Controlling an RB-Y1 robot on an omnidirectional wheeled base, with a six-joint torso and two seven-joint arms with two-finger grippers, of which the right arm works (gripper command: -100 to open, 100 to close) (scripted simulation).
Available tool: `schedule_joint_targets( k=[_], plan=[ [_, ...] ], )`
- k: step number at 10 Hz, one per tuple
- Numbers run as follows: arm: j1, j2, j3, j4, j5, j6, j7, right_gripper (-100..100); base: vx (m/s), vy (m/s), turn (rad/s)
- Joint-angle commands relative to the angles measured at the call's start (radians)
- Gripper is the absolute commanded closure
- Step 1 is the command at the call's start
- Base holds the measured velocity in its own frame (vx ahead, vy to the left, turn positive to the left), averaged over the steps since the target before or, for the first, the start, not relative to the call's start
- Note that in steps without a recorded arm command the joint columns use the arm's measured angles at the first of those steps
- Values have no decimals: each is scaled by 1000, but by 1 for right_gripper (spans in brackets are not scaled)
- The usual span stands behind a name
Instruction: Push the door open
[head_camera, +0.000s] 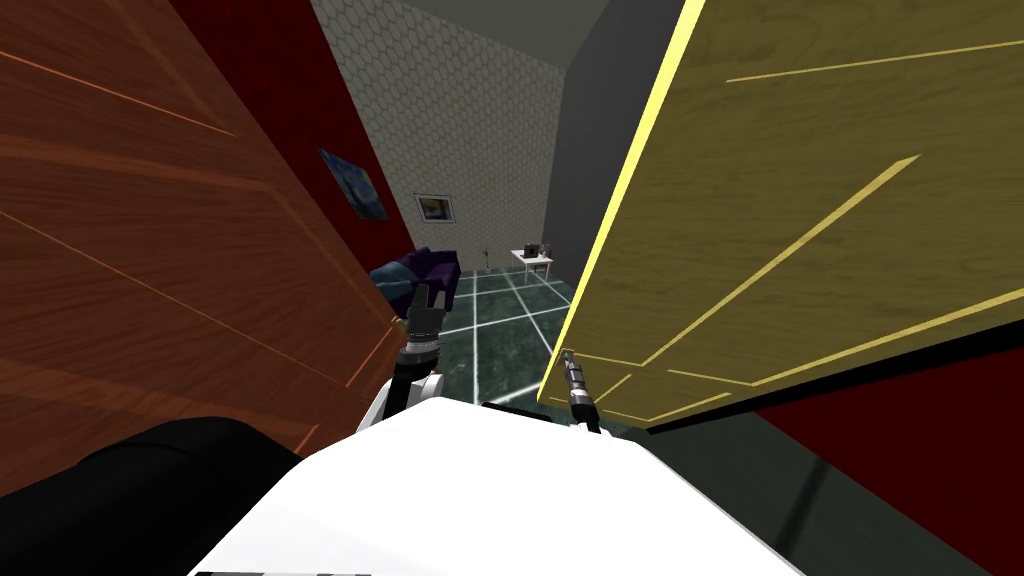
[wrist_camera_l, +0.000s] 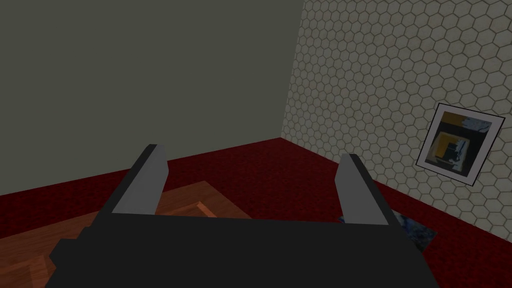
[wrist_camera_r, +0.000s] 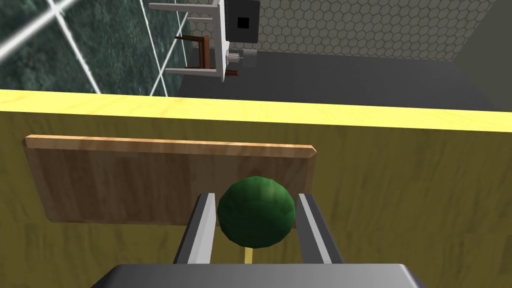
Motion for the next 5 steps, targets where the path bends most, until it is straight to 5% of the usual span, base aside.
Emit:
schedule_joint_targets(
  k=[1,5],
  plan=[
    [-6,-14,-15,-2,-8,-1,3,100,161,42,-38],
    [-11,-33,-49,2,-26,2,13,100,188,42,-37]
  ],
)
